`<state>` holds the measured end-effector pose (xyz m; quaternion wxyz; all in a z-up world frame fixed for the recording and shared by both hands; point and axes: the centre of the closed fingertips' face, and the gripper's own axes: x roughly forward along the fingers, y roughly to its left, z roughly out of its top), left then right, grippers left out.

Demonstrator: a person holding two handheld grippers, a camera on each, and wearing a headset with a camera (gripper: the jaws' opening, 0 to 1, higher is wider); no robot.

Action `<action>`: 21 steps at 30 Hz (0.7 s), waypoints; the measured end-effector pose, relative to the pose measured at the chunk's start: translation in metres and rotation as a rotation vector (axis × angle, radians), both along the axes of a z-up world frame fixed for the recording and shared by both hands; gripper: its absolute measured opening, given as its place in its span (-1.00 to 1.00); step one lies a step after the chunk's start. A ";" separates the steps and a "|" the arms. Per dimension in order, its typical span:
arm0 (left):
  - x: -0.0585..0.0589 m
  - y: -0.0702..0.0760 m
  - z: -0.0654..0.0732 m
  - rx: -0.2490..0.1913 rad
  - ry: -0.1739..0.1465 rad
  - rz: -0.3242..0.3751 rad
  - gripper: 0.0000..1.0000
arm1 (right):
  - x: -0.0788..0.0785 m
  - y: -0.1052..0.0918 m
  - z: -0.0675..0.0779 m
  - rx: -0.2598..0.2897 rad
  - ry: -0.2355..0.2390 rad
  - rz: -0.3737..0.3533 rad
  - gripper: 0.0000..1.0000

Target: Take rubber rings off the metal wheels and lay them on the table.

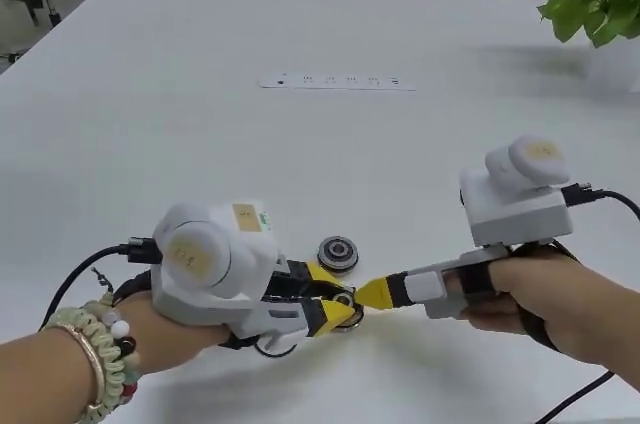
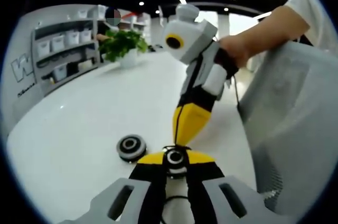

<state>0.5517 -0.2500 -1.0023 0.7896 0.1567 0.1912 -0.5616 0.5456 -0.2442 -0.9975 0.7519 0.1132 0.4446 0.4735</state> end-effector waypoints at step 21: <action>0.000 0.000 0.001 -0.001 0.005 0.007 -0.71 | 0.002 0.002 0.004 0.007 -0.023 0.019 -1.00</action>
